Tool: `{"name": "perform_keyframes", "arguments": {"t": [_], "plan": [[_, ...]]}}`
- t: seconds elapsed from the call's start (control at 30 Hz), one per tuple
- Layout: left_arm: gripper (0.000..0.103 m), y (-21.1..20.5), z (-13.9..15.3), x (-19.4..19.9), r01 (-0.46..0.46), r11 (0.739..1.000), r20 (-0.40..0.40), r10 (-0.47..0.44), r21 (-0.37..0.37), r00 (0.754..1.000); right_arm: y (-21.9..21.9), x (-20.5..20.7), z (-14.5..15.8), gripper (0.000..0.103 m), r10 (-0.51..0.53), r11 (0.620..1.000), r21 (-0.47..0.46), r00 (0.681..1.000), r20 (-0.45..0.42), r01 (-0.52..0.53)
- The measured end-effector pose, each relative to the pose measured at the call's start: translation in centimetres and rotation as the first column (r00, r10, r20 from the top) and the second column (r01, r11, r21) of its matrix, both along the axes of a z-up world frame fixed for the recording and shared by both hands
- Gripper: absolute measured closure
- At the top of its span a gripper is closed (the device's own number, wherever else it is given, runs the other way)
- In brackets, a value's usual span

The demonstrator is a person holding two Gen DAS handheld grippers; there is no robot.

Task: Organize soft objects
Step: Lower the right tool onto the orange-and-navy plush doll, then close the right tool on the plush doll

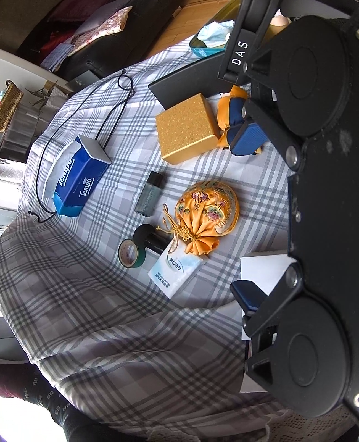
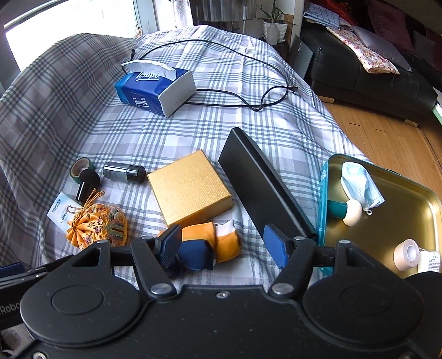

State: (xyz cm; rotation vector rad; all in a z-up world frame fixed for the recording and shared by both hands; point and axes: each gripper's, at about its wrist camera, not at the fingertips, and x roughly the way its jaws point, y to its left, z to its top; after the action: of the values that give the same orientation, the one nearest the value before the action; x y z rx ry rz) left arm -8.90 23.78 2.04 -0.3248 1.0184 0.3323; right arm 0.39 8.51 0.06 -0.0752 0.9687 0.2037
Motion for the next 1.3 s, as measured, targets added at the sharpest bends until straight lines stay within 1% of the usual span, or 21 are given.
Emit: {"name": "perform_keyframes", "arguments": {"t": [0.17,0.27,0.37,0.47,0.53,0.63,0.73,0.87,1.03,1.17,1.3], "plan": [[0.005,-0.5,-0.9,0.4,0.032,0.999,-0.031,-0.032,-0.011,0.999,0.6,1.0,-0.1,0.04,0.005,1.0,0.001,1.0,-0.005,-0.005],[0.005,-0.5,-0.6,0.2,0.034,0.999,-0.02,-0.034,-0.014,0.999,0.8,1.6,-0.1,0.04,0.006,1.0,0.0,1.0,-0.003,-0.006],[0.005,0.2,0.1,-0.2,-0.009,1.0,0.008,0.009,0.006,1.0,0.9,2.0,-0.4,0.04,0.001,1.0,-0.009,1.0,-0.009,-0.001],[0.005,1.2,0.7,-0.6,-0.092,0.995,0.038,0.09,0.038,0.995,0.9,2.2,-1.1,0.04,-0.01,1.0,-0.015,1.0,-0.028,0.01],[0.005,1.7,0.8,-0.7,-0.124,0.991,0.043,0.122,0.052,0.992,1.0,2.3,-1.5,0.04,-0.01,1.0,-0.015,0.999,-0.046,0.01],[0.005,1.8,0.7,-0.5,-0.126,0.991,0.035,0.124,0.043,0.992,1.3,2.1,-2.0,0.04,-0.002,0.999,-0.032,0.997,-0.074,0.0],[0.005,1.4,0.7,-0.5,-0.112,0.992,0.036,0.11,0.05,0.993,1.3,1.8,-2.4,0.04,-0.001,0.999,-0.04,0.995,-0.102,-0.003],[0.005,1.4,0.9,-0.7,-0.106,0.993,0.047,0.104,0.043,0.994,0.9,1.6,-3.2,0.04,-0.01,1.0,-0.002,0.984,-0.178,0.01],[0.005,1.5,1.2,-0.9,-0.097,0.995,0.057,0.095,0.036,0.994,0.8,2.3,-4.2,0.04,-0.051,0.997,0.045,0.971,-0.233,0.063],[0.005,1.4,1.2,-0.8,-0.08,0.996,0.055,0.079,0.027,0.995,0.3,3.4,-5.1,0.04,-0.082,0.987,0.108,0.953,-0.292,0.118],[0.005,1.2,1.3,-0.8,-0.068,0.997,0.057,0.067,0.02,0.996,-0.1,4.3,-5.8,0.04,-0.111,0.971,0.164,0.937,-0.331,0.173]]}}
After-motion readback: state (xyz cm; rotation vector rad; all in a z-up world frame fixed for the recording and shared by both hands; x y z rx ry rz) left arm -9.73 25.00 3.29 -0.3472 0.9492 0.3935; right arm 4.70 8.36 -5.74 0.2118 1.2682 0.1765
